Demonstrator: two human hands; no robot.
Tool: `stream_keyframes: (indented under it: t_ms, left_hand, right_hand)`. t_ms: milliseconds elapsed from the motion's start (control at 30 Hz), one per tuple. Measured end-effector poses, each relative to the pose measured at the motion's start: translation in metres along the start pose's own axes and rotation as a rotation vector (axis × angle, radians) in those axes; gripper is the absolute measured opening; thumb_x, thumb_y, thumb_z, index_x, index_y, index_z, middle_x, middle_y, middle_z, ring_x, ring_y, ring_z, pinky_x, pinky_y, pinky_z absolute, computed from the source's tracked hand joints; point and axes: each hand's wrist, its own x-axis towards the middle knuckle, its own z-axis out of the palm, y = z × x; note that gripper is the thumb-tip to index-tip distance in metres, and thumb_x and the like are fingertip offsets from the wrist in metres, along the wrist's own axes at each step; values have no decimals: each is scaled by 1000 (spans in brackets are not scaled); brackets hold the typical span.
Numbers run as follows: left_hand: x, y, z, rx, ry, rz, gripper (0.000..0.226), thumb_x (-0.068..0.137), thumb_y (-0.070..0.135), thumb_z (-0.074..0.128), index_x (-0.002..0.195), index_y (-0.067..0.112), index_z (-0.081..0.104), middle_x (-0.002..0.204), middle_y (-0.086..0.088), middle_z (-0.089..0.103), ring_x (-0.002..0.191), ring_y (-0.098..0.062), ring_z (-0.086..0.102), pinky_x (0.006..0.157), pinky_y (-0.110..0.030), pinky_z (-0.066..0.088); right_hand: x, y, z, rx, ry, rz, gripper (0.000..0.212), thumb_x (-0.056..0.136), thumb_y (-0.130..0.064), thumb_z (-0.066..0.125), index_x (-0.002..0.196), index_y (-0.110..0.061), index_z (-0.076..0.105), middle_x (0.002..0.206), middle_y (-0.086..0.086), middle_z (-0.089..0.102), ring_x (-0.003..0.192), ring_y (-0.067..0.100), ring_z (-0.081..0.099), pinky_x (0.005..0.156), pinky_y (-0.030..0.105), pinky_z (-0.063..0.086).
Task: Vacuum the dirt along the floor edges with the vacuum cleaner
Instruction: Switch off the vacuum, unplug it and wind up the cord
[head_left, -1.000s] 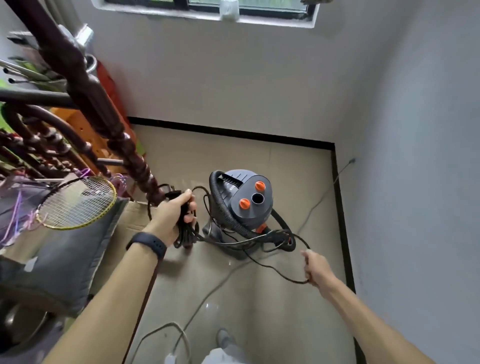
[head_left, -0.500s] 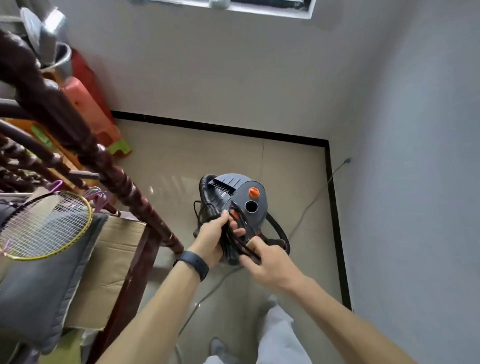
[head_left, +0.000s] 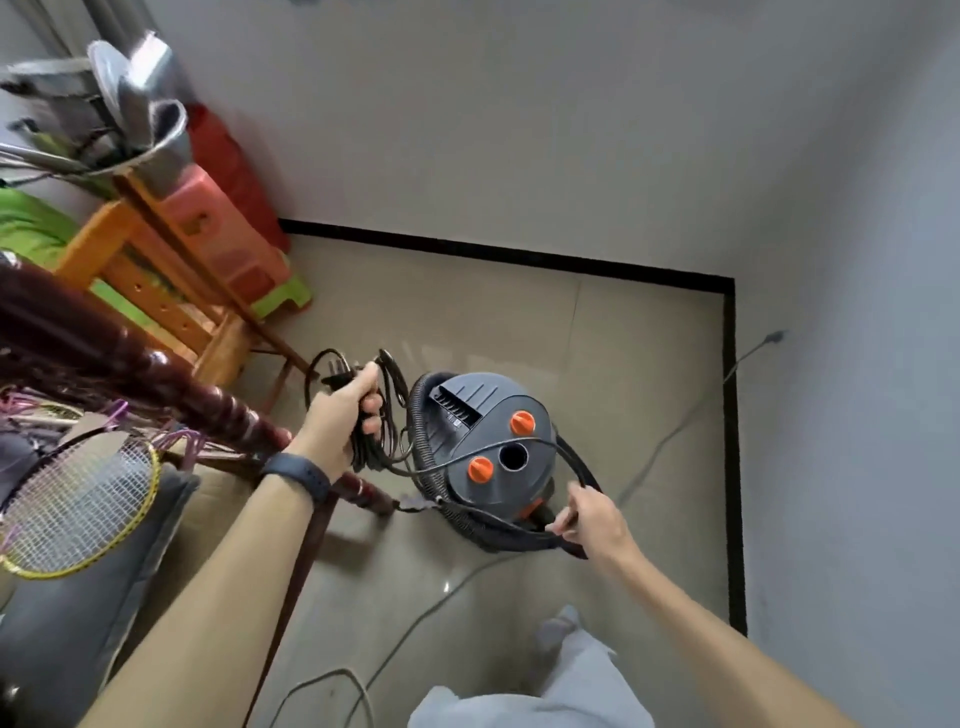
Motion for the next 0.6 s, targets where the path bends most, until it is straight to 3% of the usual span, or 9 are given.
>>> stream_keyframes:
  t_ms: [100,167,233,267,367,400,467,533,600]
  left_hand:
    - [-4,-31,18,134,-18,-42,23,94,32,66,79,14,65,68,-6,59,43,-13,39,41,-22,35]
    - [-7,-53,38,209,-49,-66,28,93,35,66,88,8,71,84,-10,73,50,-15,52,49,-25,45]
    - [-5,-69,60,158,-78,-104,31,90,36,68,97,6,74,90,-9,76,62,-13,65,58,-23,52]
    - [-3,-74,69,102,-81,-141,32,87,36,71,99,6,75,90,-9,76,70,-16,69,64,-26,55]
    - [10,-83,86,19,-82,-225,34,82,34,79,102,7,75,96,-12,76,90,-25,73,80,-35,57]
    - [15,-86,88,34,-89,-231,33,80,31,80,102,6,74,97,-12,76,92,-26,73,80,-36,57]
    - [24,-90,89,89,-121,-241,29,81,24,80,99,3,74,95,-15,75,89,-27,72,76,-35,59]
    - [34,-92,87,148,-145,-243,23,84,18,77,98,0,74,95,-17,75,85,-28,72,74,-36,60]
    - [49,-90,85,187,-168,-245,21,88,17,72,96,-3,72,85,-15,75,74,-27,70,72,-36,58]
  right_hand:
    - [10,-69,9,59,-40,-83,39,105,-42,34,87,-15,56,65,2,71,85,33,73,80,44,55]
    - [11,-95,17,-241,-95,-318,34,107,-37,34,94,-15,55,84,7,74,92,38,69,82,46,54]
    - [12,-106,27,-606,-139,-548,30,111,-34,33,109,-13,55,100,16,71,93,42,65,79,49,51]
    - [13,-107,30,-678,-167,-616,30,111,-37,34,116,-15,54,103,18,71,92,44,64,76,48,49]
    - [21,-101,36,-860,-155,-689,41,111,-43,35,144,-23,46,111,13,71,97,44,64,72,47,47]
    - [25,-97,37,-910,-161,-691,40,110,-43,35,144,-23,46,113,11,70,98,44,63,71,46,45]
    - [32,-86,36,-929,-231,-669,33,108,-45,39,132,-24,49,111,3,65,100,40,63,71,42,42]
    - [37,-73,31,-802,-310,-618,37,101,-51,45,133,-33,52,107,-10,53,101,26,64,81,38,48]
    - [45,-61,22,-530,-181,-501,46,93,-53,58,136,-38,57,113,-18,52,100,3,63,93,30,52]
